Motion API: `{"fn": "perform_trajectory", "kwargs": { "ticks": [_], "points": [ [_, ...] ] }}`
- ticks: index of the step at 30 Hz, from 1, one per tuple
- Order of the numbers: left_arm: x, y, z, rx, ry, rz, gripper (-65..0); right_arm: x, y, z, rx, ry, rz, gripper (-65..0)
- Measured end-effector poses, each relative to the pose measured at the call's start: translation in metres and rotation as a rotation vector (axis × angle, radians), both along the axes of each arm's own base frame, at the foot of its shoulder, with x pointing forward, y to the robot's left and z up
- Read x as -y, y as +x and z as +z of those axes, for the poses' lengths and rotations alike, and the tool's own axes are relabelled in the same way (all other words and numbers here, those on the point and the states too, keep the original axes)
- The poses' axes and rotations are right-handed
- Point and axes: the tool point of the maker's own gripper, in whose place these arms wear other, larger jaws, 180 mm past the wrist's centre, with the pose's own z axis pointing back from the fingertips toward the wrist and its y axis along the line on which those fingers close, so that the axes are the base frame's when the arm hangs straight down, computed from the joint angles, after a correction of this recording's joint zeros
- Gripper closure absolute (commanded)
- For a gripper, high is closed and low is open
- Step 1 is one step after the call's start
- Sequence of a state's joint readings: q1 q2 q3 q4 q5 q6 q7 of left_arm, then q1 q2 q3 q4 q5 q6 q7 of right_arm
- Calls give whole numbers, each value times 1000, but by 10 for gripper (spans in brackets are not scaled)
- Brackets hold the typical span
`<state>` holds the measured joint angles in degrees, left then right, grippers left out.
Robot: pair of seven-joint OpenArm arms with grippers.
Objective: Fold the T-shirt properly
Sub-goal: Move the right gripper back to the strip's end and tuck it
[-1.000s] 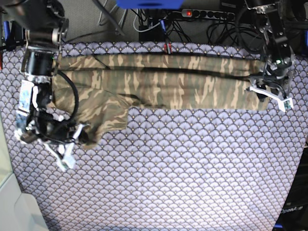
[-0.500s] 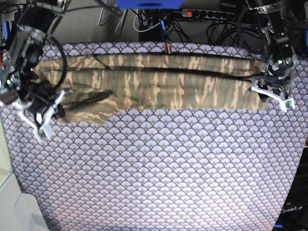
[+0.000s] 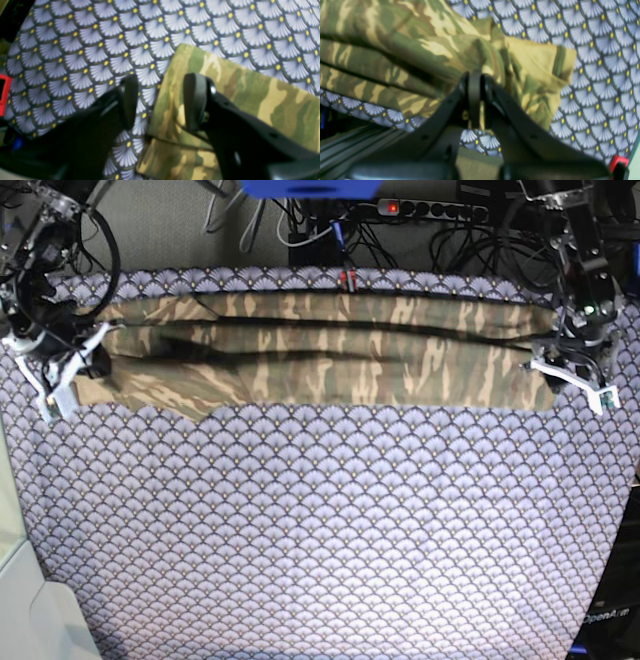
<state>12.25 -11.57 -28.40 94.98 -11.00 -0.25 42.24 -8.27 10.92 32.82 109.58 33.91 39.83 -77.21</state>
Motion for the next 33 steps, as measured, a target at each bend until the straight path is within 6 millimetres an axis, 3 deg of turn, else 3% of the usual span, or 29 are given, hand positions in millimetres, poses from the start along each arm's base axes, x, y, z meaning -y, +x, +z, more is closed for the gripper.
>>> {"fn": "perform_trajectory", "kwargs": {
  "ticks": [7, 19, 31, 33],
  "points": [
    [-2, -1, 1, -2, 6, -2, -294, 2, -23, -14, -57, 7, -20, 0],
    [-2, -8, -4, -22, 10, -5, -294, -10, -35, -26, -89, 47, -33, 0],
    [-2, -9, -5, -23, 9, -5, -294, -11, -51, -35, -130, 50, -36, 0],
    [-3, -9, -5, -23, 10, -5, -294, -12, -54, -38, -144, 57, -39, -23]
  ]
}}
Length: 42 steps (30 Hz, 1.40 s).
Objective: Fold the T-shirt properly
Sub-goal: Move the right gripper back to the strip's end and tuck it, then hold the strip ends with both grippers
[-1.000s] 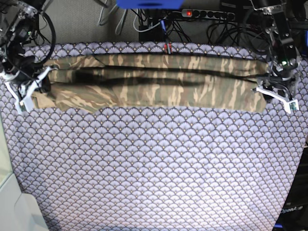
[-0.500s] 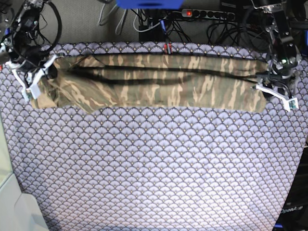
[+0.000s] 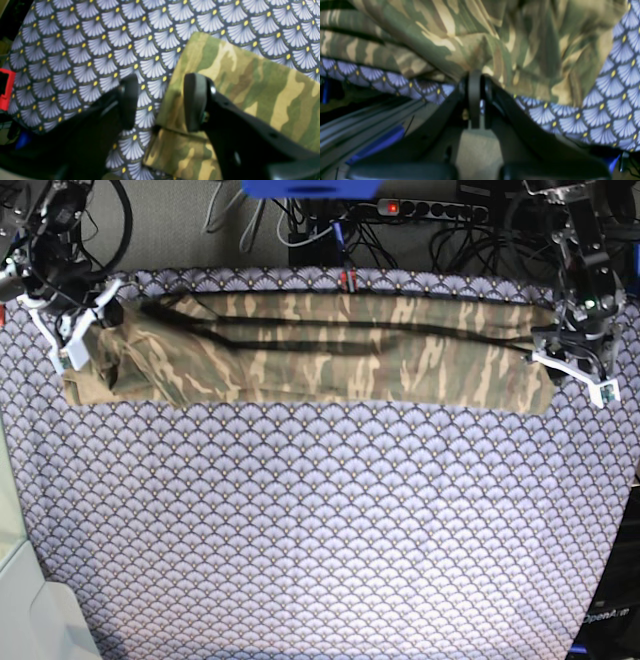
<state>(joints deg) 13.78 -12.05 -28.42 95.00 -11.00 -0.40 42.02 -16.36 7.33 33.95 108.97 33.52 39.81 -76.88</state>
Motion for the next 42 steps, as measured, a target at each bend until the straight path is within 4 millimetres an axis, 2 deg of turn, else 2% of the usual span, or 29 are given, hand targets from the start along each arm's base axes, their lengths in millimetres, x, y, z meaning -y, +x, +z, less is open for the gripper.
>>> {"fn": "perform_trajectory", "kwargs": {
  "ticks": [6, 8, 11, 14, 18, 22, 26, 30, 34, 38, 40, 42],
  "points": [
    [0, 0, 0, 0, 0, 0, -296, -4, -17, -34, -105, 82, -41, -182],
    [0, 0, 0, 0, 0, -1, -328, -4, -22, -40, -131, 94, -47, -236],
    [1, -3, 0, -3, 4, -7, -389, -4, -20, -39, -124, 96, -47, -272],
    [2, -12, -6, -32, 0, -6, -395, -4, -20, -39, -123, 95, -47, -273],
    [1, -8, -2, -13, 4, -7, -395, 2, -21, -37, -117, 92, -67, -273],
    [1, -9, -2, -16, 3, -5, -395, 26, -28, -34, -117, 60, -136, -275],
    [1, -13, -1, -19, 7, -8, -396, 53, -25, -22, -85, 12, -175, -276],
    [3, -9, 6, 0, 14, -15, -395, 69, -29, -17, -85, -16, -205, -274],
    [-1, -16, 7, 0, 19, -3, -395, 63, -19, -14, -80, 6, -189, -272],
    [-19, -26, 9, -20, 20, 62, -395, 33, 9, -4, -10, 93, -94, -269],
    [-20, -29, 7, -34, 11, 71, -395, 25, 20, -1, 7, 102, -60, -241],
    [-18, -32, 5, -22, -33, 90, -395, 20, 25, 1, 13, 104, -36, -185]
  ]
}}
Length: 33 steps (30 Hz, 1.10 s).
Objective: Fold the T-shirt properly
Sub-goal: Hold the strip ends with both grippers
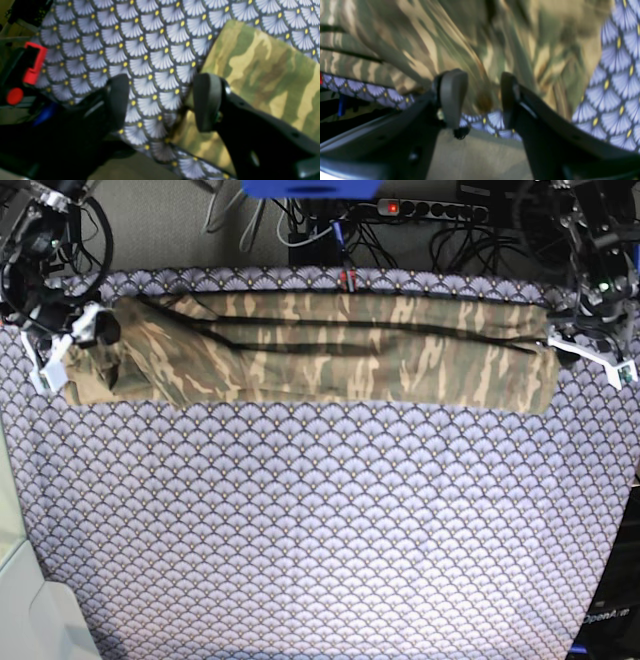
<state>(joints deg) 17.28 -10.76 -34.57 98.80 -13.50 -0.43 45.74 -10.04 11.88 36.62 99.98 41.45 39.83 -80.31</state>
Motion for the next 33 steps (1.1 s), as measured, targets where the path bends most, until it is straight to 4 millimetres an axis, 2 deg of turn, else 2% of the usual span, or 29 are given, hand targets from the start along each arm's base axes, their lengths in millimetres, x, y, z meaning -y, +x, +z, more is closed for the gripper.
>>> {"fn": "perform_trajectory", "kwargs": {
  "ticks": [4, 6, 10, 15, 19, 25, 33],
  "points": [
    [-10, -6, -1, 23, -55, 58, -395, -13, -2, -6, -24, 13, 35, -55],
    [-11, -10, -9, 13, -83, 73, -395, -23, -1, -9, -31, 25, 64, -25],
    [-7, -13, -18, -1, -114, 80, -395, -40, 6, -12, -4, 68, 88, -23],
    [-2, -11, -21, 11, -130, 89, -395, -37, -8, -48, -97, 154, 36, -23],
    [-1, -1, -17, 32, -131, 89, -395, -31, -3, -53, -65, 214, -7, -23],
    [-1, 2, -14, 45, -136, 89, -396, -30, -1, -55, -61, 213, 6, -23],
    [-1, 17, -8, 71, -140, 81, -398, -30, -1, -55, -62, 216, 6, -23]
  ]
}}
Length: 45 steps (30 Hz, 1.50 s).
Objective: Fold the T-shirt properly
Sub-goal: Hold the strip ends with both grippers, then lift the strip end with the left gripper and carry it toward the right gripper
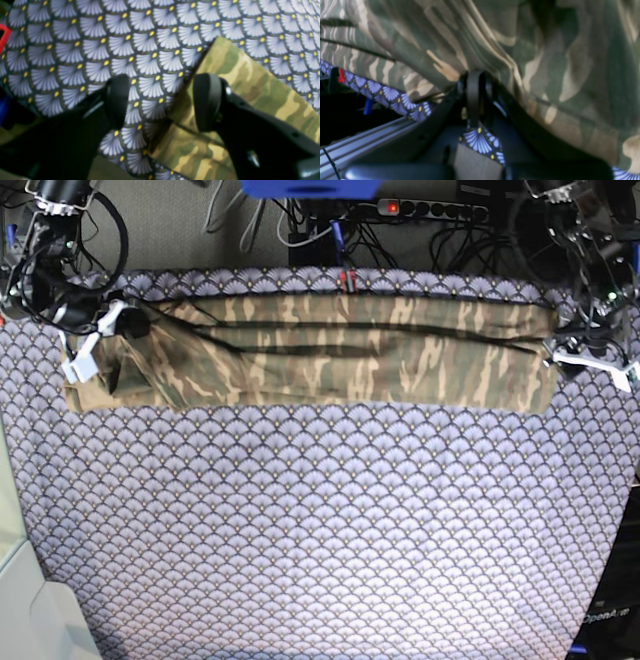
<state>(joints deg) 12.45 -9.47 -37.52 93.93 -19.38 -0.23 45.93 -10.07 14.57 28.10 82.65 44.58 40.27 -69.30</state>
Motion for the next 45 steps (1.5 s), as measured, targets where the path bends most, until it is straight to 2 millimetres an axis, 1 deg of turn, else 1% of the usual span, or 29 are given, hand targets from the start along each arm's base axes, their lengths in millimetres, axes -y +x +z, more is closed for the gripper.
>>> {"fn": "perform_trajectory", "kwargs": {
  "ticks": [2, 4, 7, 8, 11, 15, 17, 20, 23, 33, 35, 39, 41, 43, 45],
  "points": [
    [0, 4, 2, 13, 1, 1, -398, 0, 0, 0, 2, 1, -2, -23],
    [6, 10, -7, -6, -7, -20, -398, 0, 0, 0, -1, -1, 1, -23],
    [27, 16, -23, -37, -50, -74, -398, 0, 0, 0, 0, -1, 0, -23],
    [29, 16, -25, -43, -60, -76, -398, 0, 0, 0, 0, -2, 1, -23],
    [26, 20, -26, -49, -35, -75, -397, 0, -1, 0, 0, 0, 1, -23],
    [37, 23, -30, -48, -66, -93, -396, 0, 0, 0, 1, -1, 1, -23],
    [35, 23, -29, -49, -60, -92, -396, 0, 0, 0, 0, -1, 2, -23],
    [32, 17, -42, -75, -59, -82, -395, 0, 0, 0, 1, 0, 1, -23],
    [30, 17, -46, -78, -61, -80, -395, 0, 0, 0, 1, 0, 1, -23],
    [28, 6, -50, -77, -48, -88, -386, -1, 2, 1, -2, -2, 7, -23],
    [27, 4, -51, -73, -44, -86, -330, -1, 3, 1, -3, -5, 10, -23],
    [30, 4, -52, -68, -65, -85, -153, -1, 4, 1, -1, -6, 10, -23],
    [32, 5, -52, -63, -77, -88, -89, -1, 4, 1, -1, -6, 10, -23],
    [32, 5, -52, -65, -79, -89, -55, -1, 4, 1, -1, -5, 10, -23],
    [32, 6, -52, -63, -81, -88, -37, -1, 4, 1, -1, -6, 10, -23]
  ]
}}
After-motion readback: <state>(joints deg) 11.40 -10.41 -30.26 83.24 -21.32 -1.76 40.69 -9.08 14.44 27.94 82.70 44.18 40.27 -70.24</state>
